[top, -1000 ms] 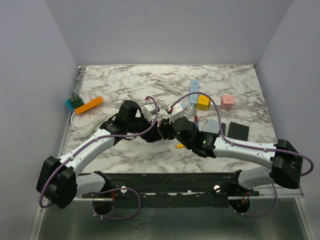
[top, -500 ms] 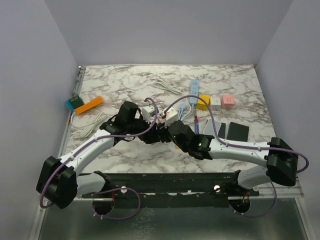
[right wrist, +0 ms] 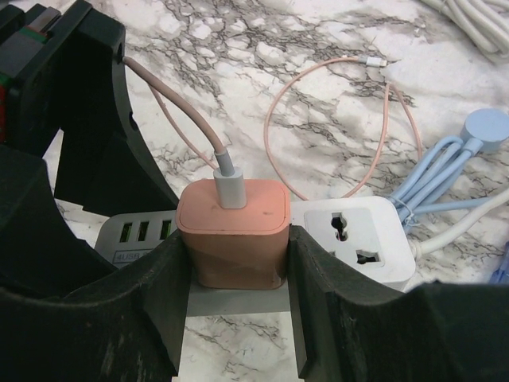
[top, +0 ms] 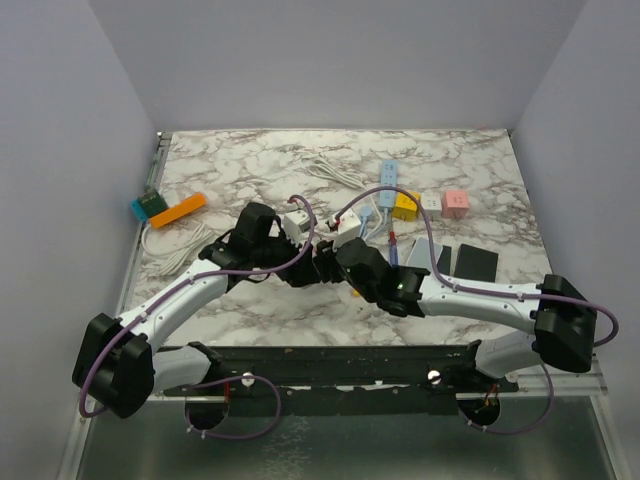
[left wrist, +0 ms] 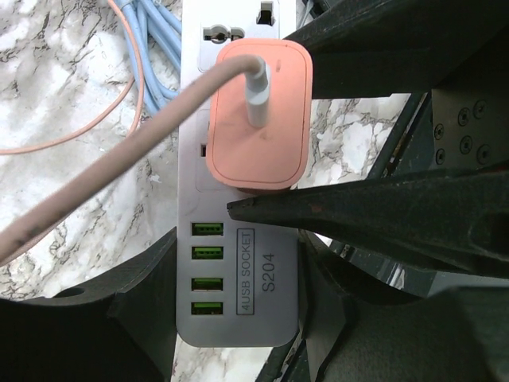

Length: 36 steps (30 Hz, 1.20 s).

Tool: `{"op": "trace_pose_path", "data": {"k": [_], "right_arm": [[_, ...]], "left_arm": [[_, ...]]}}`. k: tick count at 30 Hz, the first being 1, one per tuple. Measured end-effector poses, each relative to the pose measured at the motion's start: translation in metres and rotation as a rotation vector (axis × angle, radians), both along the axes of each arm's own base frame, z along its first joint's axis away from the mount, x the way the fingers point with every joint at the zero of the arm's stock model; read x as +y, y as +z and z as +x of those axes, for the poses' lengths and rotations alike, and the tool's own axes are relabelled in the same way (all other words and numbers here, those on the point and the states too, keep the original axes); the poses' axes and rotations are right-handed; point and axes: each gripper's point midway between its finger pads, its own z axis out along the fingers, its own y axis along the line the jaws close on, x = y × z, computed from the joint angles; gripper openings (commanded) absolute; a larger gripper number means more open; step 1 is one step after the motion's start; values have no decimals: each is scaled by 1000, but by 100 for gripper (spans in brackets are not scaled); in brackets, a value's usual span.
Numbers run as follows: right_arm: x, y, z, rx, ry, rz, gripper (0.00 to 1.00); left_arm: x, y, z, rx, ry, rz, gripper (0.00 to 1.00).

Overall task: Pull the plug off the socket
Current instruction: Remove the plug from the socket.

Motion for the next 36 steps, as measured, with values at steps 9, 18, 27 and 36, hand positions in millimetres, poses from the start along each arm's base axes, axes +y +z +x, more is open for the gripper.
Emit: {"op": "trace_pose_path", "data": {"k": [9, 18, 27, 36], "right_arm": [[-4, -1, 12, 85, -27, 60, 1], [-4, -9, 20, 186, -51, 109, 1], [-5, -12, 21, 215, -60, 118, 1], [-13, -26, 10, 182, -56, 101, 1]], "left_arm": [[-1, 3, 6, -14, 18, -11, 0], [2, 2, 12, -24, 46, -4, 0], [1, 1, 14, -23, 50, -3, 0], [-5, -14, 12, 27, 41, 18, 0]]}}
